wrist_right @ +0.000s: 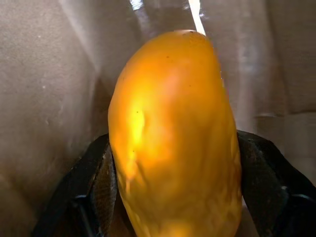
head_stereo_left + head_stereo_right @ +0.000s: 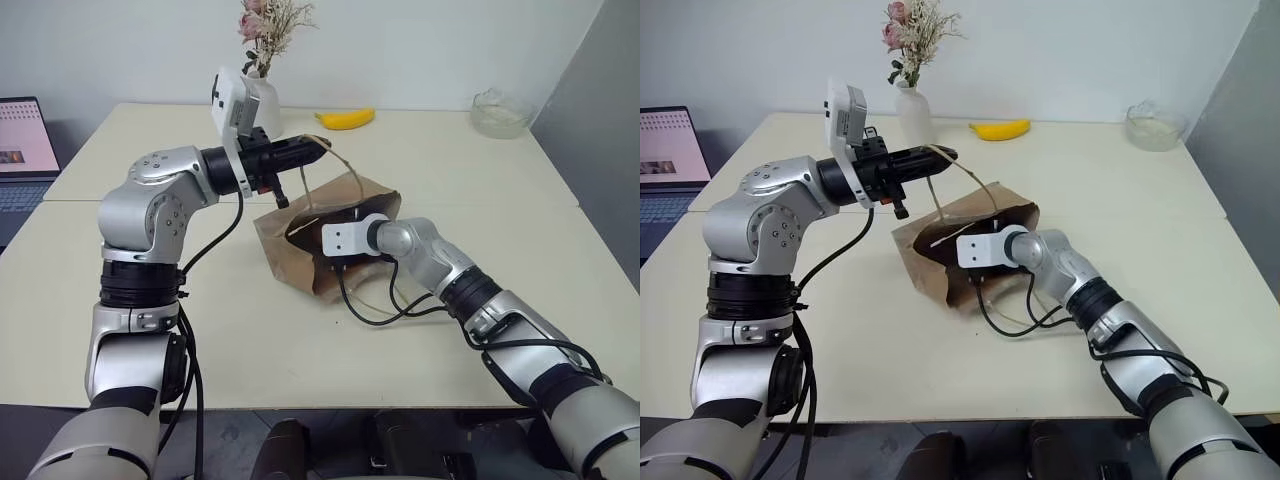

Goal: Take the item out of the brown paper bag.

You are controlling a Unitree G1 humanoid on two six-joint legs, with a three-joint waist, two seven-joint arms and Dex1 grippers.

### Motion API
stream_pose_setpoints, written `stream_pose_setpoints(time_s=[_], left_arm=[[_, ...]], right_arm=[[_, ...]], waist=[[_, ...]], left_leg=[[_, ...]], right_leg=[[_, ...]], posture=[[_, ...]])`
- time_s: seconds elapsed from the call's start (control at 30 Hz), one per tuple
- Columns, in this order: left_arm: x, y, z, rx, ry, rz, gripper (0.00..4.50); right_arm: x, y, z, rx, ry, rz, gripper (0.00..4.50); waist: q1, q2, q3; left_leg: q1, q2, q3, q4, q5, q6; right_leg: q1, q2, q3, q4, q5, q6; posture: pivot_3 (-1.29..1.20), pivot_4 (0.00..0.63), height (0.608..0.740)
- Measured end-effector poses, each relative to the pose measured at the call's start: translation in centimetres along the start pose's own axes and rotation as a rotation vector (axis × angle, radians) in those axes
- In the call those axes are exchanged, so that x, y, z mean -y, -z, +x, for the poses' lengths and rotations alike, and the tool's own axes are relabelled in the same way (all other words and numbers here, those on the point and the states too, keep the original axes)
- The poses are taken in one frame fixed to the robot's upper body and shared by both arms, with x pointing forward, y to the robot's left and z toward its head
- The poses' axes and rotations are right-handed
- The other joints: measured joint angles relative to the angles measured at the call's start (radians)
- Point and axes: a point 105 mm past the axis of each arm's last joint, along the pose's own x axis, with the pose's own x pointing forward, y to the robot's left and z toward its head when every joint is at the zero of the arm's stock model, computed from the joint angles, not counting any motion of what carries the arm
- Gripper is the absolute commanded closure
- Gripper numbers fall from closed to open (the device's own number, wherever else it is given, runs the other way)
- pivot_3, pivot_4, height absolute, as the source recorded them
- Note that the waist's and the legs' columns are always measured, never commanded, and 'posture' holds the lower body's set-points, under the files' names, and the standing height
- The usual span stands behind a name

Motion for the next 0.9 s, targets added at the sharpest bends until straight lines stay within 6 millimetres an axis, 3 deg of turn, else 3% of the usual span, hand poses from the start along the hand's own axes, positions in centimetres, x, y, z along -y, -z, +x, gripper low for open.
stream_pose_setpoints(time_s=[0.33,0.53,0.7,0.8,0.9], left_arm=[[-2.7,1.3,-0.6,-0.040,-0.169,0.024,4.50],[-3.5,1.6,-0.6,-0.047,-0.217,0.035,4.50],[-4.0,2.1,-0.7,-0.063,-0.247,0.031,4.50],[-4.0,2.1,-0.7,-0.058,-0.246,0.038,4.50],[-4.1,2.1,-0.8,-0.058,-0.252,0.043,4.50]], right_arm=[[0.6,-2.6,-4.2,0.157,-0.108,0.098,1.48],[2.3,-4.3,-8.0,0.307,-0.137,0.233,1.48],[4.6,-4.9,-12.5,0.424,-0.103,0.351,1.48],[5.9,-2.6,-14.8,0.366,-0.025,0.402,1.48],[5.5,2.6,-15.7,0.157,0.034,0.403,1.48]], waist=[[0.000,0.000,0.000],[0.000,0.000,0.000],[0.001,0.000,0.000],[0.004,0.000,0.000],[0.008,0.000,0.000]], left_leg=[[0.000,0.000,0.000,0.000,0.000,0.000],[0.000,0.000,0.000,0.000,0.000,0.000],[0.000,0.000,-0.001,0.000,0.000,0.000],[0.000,-0.001,-0.001,0.000,0.000,0.000],[0.002,-0.002,0.001,0.000,0.000,0.000]], right_leg=[[0.000,0.000,-0.001,0.000,0.000,0.001],[0.000,0.000,-0.001,0.000,0.000,0.000],[0.000,0.000,-0.001,0.000,0.000,0.001],[0.001,-0.002,-0.001,0.000,-0.001,0.002],[0.002,-0.002,-0.001,-0.001,-0.003,0.005]], posture=[[0.00,0.150,0.740],[0.00,0.150,0.740],[0.00,0.150,0.740],[0.00,0.150,0.740],[0.00,0.150,0.740]])
